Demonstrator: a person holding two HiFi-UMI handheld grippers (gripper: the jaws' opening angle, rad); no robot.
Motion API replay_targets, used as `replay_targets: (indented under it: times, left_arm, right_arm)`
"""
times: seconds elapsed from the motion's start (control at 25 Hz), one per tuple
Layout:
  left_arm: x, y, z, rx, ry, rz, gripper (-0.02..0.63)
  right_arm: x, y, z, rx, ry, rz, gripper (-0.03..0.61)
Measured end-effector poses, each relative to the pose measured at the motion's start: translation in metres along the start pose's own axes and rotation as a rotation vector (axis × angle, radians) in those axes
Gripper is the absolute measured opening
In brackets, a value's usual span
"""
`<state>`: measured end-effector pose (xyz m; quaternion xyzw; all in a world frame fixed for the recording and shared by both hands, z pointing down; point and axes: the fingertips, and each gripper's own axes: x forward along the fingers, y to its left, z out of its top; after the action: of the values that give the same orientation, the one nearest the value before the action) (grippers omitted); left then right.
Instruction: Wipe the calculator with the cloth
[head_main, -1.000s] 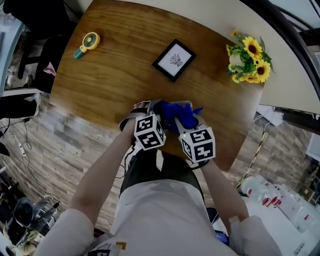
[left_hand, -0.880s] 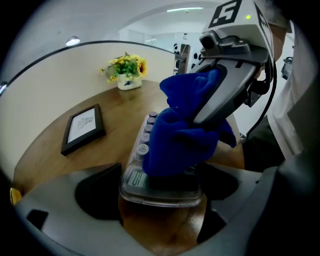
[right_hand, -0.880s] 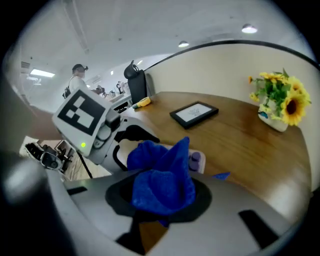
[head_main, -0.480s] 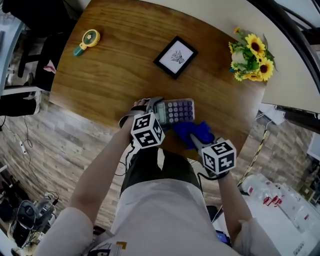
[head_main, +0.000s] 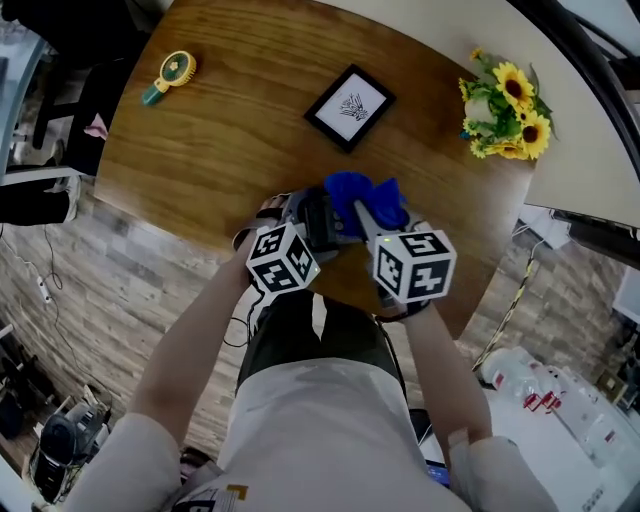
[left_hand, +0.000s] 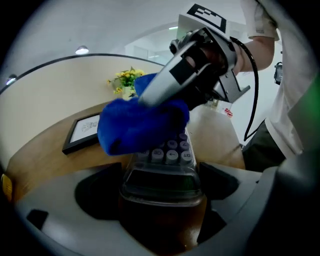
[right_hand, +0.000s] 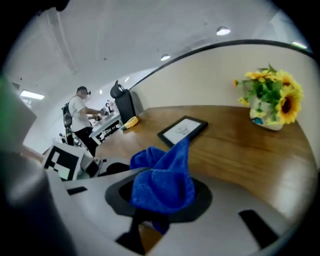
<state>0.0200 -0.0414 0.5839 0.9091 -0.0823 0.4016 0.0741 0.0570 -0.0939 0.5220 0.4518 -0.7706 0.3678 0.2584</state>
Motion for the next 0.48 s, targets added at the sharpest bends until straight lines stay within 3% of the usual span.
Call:
replay_targets:
  times: [0.2,0.48]
  left_arm:
    - [-0.001,0.001,0.002,-0.007,-0.034,0.009,0.472]
    - [-0.001,0.001,0.001,-0.013,-0.054,0.01,0.472]
  right_arm:
    - [0.024,0.036,-0.021,-0.083,0.043,0.049,0.11]
    - [0.019,0.067,-0.042,-0.236,0.148,0.253,0.11]
